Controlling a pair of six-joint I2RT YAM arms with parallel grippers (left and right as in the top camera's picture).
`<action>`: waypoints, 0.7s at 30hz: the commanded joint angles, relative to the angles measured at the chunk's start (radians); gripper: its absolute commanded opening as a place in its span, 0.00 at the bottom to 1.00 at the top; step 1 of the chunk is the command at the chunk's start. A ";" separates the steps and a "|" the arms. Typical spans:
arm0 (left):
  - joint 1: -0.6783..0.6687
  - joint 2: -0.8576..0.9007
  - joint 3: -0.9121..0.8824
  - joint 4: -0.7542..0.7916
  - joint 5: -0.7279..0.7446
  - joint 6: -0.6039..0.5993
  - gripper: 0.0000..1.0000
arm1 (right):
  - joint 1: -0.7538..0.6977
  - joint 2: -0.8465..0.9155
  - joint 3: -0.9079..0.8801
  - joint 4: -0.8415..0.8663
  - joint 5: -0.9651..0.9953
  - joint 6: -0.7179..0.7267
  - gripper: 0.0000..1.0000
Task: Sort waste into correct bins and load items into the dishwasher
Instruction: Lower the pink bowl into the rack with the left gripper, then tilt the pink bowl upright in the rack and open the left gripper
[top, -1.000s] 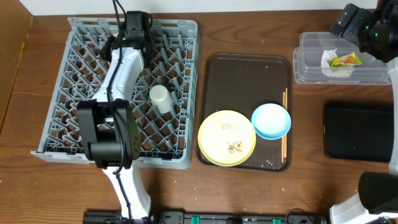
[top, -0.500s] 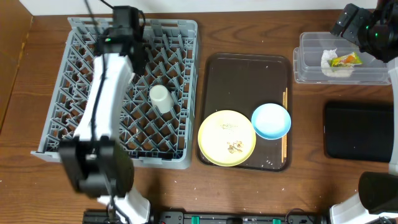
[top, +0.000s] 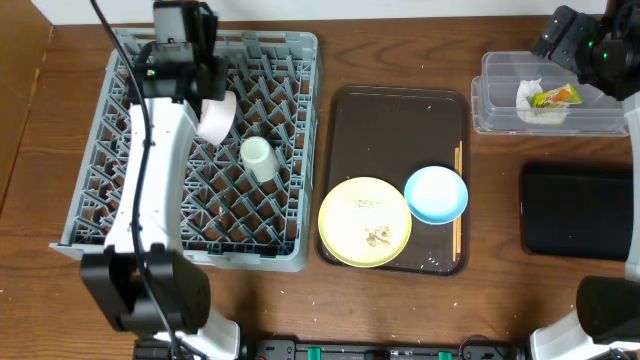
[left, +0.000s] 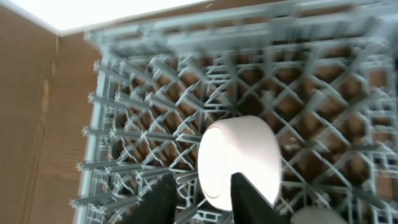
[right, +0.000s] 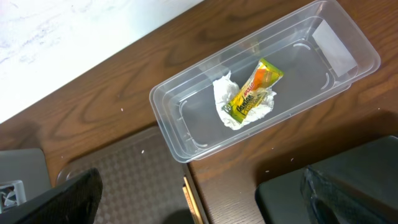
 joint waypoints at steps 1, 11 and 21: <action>0.085 0.079 0.003 0.018 -0.006 -0.134 0.22 | -0.003 -0.001 0.006 -0.002 0.003 0.000 0.99; 0.157 0.179 0.003 0.003 0.371 -0.154 0.08 | -0.003 -0.001 0.006 -0.002 0.003 0.000 0.99; 0.143 0.167 0.002 -0.100 0.393 -0.163 0.08 | -0.003 -0.001 0.006 -0.002 0.003 0.000 0.99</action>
